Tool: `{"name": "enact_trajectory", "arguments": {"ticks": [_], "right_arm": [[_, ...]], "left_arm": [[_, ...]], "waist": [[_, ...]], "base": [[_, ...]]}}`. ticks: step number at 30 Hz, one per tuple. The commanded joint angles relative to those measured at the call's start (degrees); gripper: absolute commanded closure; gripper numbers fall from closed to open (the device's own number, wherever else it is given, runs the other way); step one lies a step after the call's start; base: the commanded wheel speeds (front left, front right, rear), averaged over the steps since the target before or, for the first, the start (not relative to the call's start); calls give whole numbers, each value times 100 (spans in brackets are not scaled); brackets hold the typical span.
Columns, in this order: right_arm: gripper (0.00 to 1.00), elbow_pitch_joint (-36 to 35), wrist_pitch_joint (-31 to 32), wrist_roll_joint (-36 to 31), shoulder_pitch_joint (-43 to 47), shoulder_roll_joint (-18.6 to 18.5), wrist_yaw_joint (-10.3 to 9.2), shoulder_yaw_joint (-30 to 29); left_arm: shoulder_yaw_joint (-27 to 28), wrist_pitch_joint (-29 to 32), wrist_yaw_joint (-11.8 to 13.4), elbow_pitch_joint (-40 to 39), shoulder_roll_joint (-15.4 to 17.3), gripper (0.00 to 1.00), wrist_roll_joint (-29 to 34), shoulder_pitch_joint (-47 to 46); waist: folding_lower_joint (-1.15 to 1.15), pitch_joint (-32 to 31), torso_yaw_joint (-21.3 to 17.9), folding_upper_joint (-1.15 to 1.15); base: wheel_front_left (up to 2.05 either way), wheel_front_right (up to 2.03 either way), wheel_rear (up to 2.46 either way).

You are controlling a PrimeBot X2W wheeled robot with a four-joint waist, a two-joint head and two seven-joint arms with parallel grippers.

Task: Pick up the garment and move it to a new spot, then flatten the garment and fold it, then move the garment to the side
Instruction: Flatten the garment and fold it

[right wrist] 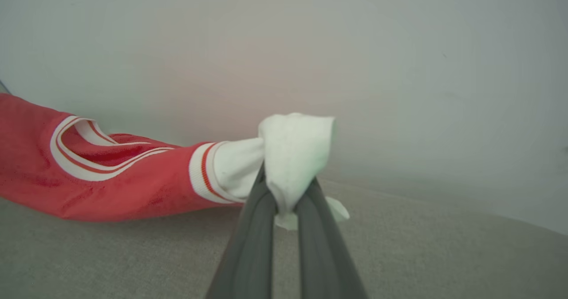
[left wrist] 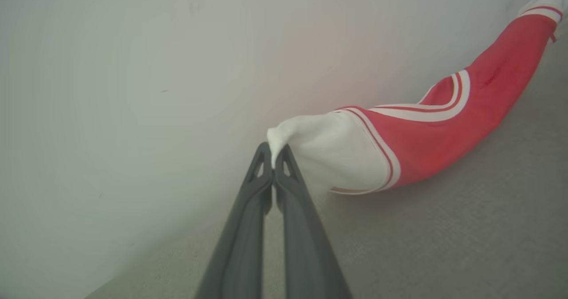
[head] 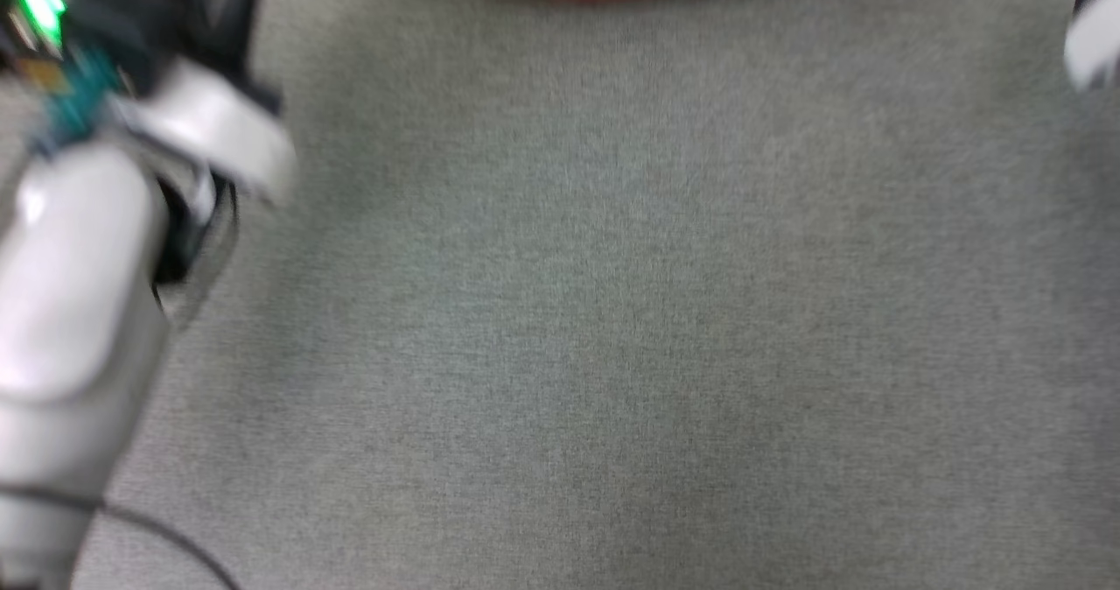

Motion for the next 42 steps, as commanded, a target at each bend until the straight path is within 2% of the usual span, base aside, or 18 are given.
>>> {"name": "enact_trajectory", "arguments": {"ticks": [1,10,13,19,26,32,36,37,38,42], "right_arm": [[100,-100,4,51,291,-129,-4,67],[100,-1106,209,1249,2667,-652,-4,81],[100,-1200,236,1233,3271,-946,-6,175],[100,-1414,376,1319,4171,-1228,-6,518],[100,-1799,752,1479,4977,-1523,-5,1008],[100,-2067,994,1673,5461,-1767,-6,1072],[100,-2075,1087,1724,5646,-1767,-5,1040],[97,-2021,1174,1775,5690,-1724,-6,1016],[0,-1946,1284,1840,5715,-1669,-6,962],[0,-2051,1445,1887,5645,-1534,-4,814]], "left_arm": [[33,-24,-22,-77,18,100,12,310],[-100,-21,-108,-397,194,100,-185,2624],[-220,-18,-135,-331,238,100,-297,3200],[-399,113,-200,-388,380,100,-597,4121],[-404,295,-12,-748,606,100,-1012,5219],[-448,597,179,-1314,862,100,-1184,5849],[-476,693,278,-1628,853,100,-1262,6037],[-491,723,289,-1689,830,100,-1293,6065],[-508,738,301,-1747,824,100,-1291,6087],[-519,757,374,-2018,806,100,-1260,6073]], "waist": [[0,-404,4,0],[0,-1207,-10,0],[0,-1450,-63,0],[0,-1950,-138,0],[0,-2529,-292,0],[0,-2646,-338,0],[0,-2677,-340,0],[0,-2682,-345,0],[0,-2688,-350,0],[0,-2682,-335,0]], "base": [[0,0,0],[0,0,0],[0,0,0],[0,0,0],[0,0,0],[0,0,0],[0,0,0],[0,0,0],[0,0,0],[0,0,0]]}}
